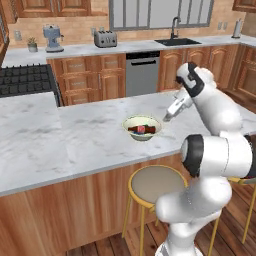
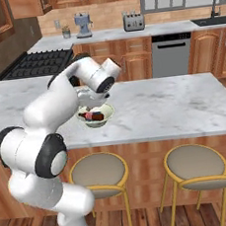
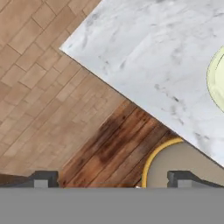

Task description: Open the fridge, grab two sodas, and place both sodas inside the bowl with ice on the dining counter.

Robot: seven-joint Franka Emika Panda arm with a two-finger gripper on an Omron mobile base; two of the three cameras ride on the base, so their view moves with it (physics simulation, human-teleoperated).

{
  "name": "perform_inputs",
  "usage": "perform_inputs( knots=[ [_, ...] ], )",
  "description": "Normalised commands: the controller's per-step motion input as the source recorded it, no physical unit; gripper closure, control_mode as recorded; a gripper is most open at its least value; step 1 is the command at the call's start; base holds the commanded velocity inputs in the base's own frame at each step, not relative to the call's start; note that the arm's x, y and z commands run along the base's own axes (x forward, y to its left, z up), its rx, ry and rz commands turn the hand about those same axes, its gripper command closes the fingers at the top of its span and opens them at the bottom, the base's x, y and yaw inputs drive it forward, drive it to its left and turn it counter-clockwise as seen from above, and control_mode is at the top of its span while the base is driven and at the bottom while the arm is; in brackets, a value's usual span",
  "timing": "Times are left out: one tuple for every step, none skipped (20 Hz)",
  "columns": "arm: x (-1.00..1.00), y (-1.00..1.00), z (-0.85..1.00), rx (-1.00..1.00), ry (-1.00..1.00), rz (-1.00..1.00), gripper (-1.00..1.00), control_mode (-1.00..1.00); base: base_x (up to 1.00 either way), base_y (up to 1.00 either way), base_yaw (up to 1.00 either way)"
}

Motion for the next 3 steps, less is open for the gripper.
perform_inputs(
  knots=[
    [-0.65,0.09,0.41,0.00,-0.21,-0.38,-1.00,-1.00,0.00,0.00,0.00],
    [-0.59,0.12,0.36,0.00,-0.20,-0.39,-1.00,-1.00,0.00,0.00,0.00],
    [-0.55,0.15,0.33,0.00,-0.19,-0.40,-1.00,-1.00,0.00,0.00,0.00]
  ],
)
